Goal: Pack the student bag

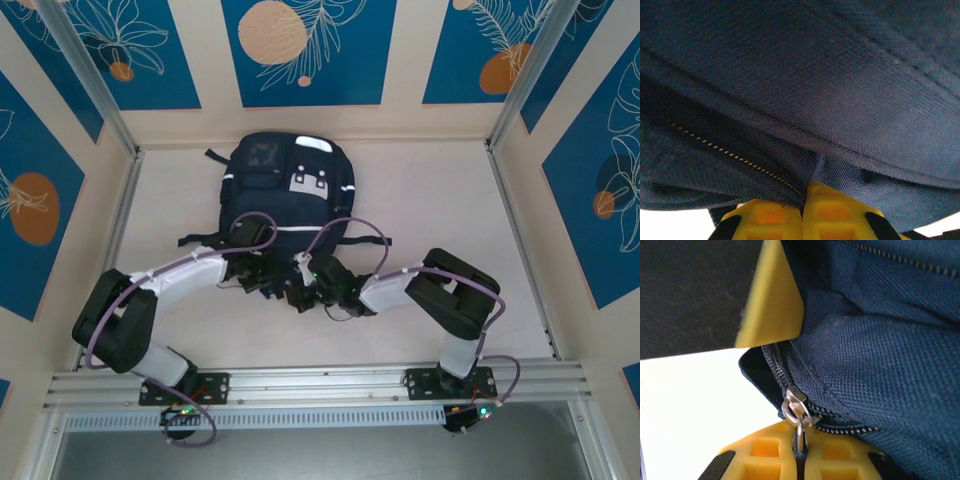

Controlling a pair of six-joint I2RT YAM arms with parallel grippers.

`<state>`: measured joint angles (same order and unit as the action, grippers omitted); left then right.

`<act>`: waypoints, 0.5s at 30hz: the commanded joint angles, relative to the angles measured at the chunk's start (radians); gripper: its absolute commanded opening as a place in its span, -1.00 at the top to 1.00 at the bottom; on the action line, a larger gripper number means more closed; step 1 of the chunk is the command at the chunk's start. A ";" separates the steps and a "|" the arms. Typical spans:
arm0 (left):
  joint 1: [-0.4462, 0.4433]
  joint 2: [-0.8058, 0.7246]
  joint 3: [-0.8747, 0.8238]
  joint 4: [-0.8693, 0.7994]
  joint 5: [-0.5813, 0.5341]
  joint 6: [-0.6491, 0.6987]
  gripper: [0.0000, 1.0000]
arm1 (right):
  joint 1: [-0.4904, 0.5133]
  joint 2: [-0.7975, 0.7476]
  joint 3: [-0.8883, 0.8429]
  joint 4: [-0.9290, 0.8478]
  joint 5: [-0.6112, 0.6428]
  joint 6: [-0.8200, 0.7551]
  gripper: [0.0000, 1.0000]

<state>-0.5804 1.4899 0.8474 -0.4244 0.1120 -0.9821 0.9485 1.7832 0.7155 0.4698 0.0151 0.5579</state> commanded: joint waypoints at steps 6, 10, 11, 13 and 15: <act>-0.060 -0.062 -0.024 -0.020 -0.024 0.097 1.00 | 0.062 -0.075 -0.072 -0.103 0.045 -0.041 1.00; -0.062 -0.155 -0.087 -0.063 -0.032 0.111 1.00 | 0.098 -0.111 -0.082 -0.141 0.070 -0.061 1.00; -0.062 -0.179 -0.098 -0.076 -0.036 0.115 1.00 | 0.102 -0.122 -0.089 -0.142 0.073 -0.056 1.00; -0.062 -0.239 -0.123 -0.109 -0.054 0.119 1.00 | 0.105 -0.149 -0.110 -0.140 0.077 -0.046 1.00; -0.061 -0.297 -0.144 -0.134 -0.073 0.119 1.00 | 0.107 -0.178 -0.125 -0.149 0.076 -0.043 1.00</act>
<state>-0.6476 1.2690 0.7322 -0.4591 0.1055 -0.9127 1.0485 1.6470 0.6350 0.4183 0.0902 0.5270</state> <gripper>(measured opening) 0.039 0.086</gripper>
